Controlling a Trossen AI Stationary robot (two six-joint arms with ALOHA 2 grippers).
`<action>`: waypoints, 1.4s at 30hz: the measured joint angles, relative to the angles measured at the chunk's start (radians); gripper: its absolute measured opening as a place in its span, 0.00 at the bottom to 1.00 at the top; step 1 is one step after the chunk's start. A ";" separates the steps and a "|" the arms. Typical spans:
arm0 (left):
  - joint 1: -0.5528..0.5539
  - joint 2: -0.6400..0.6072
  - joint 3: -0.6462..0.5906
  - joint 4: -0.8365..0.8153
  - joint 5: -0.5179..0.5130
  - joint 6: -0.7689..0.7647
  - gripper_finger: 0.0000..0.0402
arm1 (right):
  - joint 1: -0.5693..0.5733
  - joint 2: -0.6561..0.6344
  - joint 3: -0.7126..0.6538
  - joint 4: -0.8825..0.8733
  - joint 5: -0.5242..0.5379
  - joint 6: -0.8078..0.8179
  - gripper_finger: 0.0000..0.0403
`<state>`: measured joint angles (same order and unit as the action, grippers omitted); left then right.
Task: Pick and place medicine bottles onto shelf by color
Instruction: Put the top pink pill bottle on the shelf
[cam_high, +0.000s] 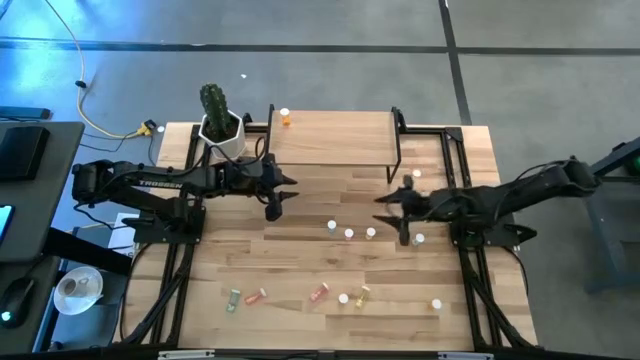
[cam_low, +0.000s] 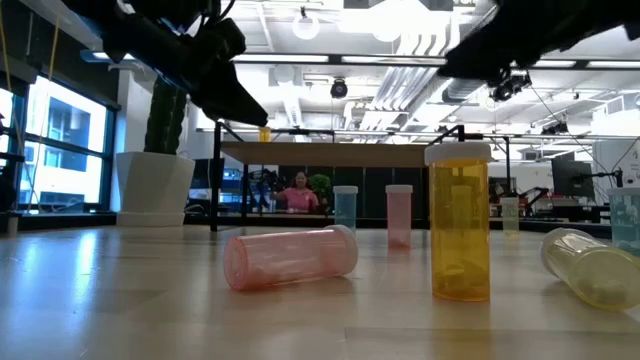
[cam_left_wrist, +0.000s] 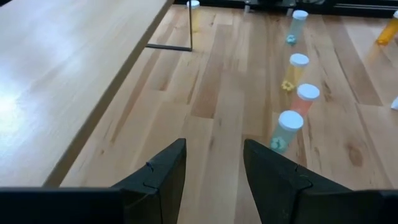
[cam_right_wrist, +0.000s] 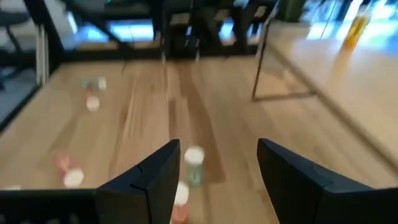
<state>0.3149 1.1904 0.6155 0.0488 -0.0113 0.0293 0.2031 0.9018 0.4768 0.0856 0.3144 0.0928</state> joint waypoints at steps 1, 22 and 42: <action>0.000 0.000 0.000 -0.001 0.000 0.000 0.38 | 0.000 0.031 0.002 0.002 -0.001 0.012 0.51; 0.000 0.000 0.000 -0.003 0.000 -0.026 0.38 | -0.061 0.541 0.321 -0.245 -0.195 0.038 0.51; 0.000 0.000 0.000 -0.007 0.000 -0.026 0.38 | -0.080 0.698 0.342 -0.193 -0.265 0.038 0.51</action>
<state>0.3149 1.1908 0.6159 0.0418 -0.0116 0.0036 0.1235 1.5999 0.8192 -0.1075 0.0490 0.1309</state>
